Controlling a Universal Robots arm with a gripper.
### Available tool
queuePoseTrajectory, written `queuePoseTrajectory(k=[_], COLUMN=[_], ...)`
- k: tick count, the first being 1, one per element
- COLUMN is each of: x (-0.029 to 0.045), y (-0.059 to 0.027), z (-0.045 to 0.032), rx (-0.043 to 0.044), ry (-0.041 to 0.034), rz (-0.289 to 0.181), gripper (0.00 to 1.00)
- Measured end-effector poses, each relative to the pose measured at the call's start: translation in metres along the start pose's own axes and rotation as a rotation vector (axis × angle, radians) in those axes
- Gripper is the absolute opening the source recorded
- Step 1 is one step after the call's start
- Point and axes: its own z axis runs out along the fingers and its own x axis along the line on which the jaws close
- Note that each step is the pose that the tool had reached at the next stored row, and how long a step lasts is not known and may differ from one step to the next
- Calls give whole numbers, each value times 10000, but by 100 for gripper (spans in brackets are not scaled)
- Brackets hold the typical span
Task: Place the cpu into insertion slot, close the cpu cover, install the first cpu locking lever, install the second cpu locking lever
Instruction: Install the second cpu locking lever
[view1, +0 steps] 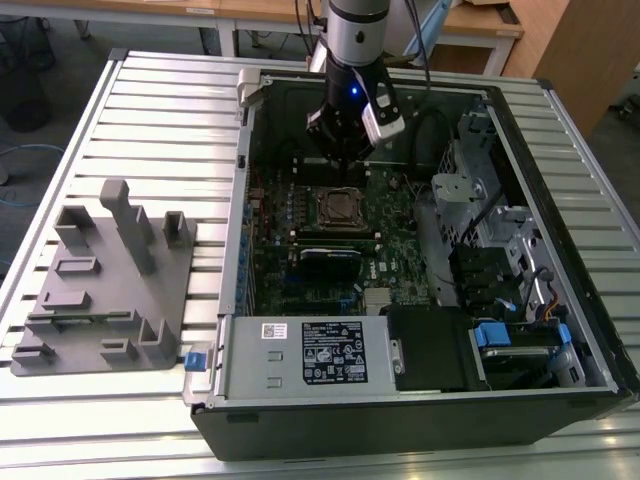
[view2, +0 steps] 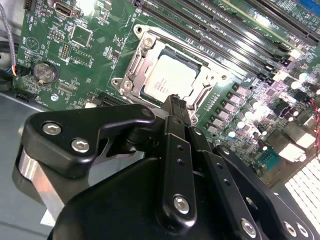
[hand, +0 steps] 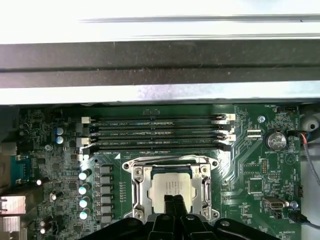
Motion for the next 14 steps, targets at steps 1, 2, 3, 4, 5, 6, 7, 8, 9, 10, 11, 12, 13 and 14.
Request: queuePoseTrajectory(k=[1, 2, 3, 4, 5, 6, 7, 8, 9, 10, 11, 12, 13, 14], x=[0, -1, -1, -1, -1, -2, -2, -2, -2, -2, -2, -3, -3, -3], y=[0, 0, 0, 0, 0, 0, 0, -2, -5, -11, -17, -25, -34, -44], z=[-13, -23, -30, -31, -31, -31, -31, -32, -32, -32, -32, -32, -32, -31], rx=[1, 1, 1, 0, -1, -2, -1, 0, 2, 1, 0, 0, 1, 0], ry=[1, 1, 1, 0, 0, -1, 0, 1, 1, 1, 1, 1, 1, 0], rz=[0, 0, 0, 0, 0, 0, 0, -1, -1, -2, 0, 0, -1, 0], gripper=[11, 11, 11, 11, 11, 11, 11, 11, 11, 11, 11, 11, 11, 11])
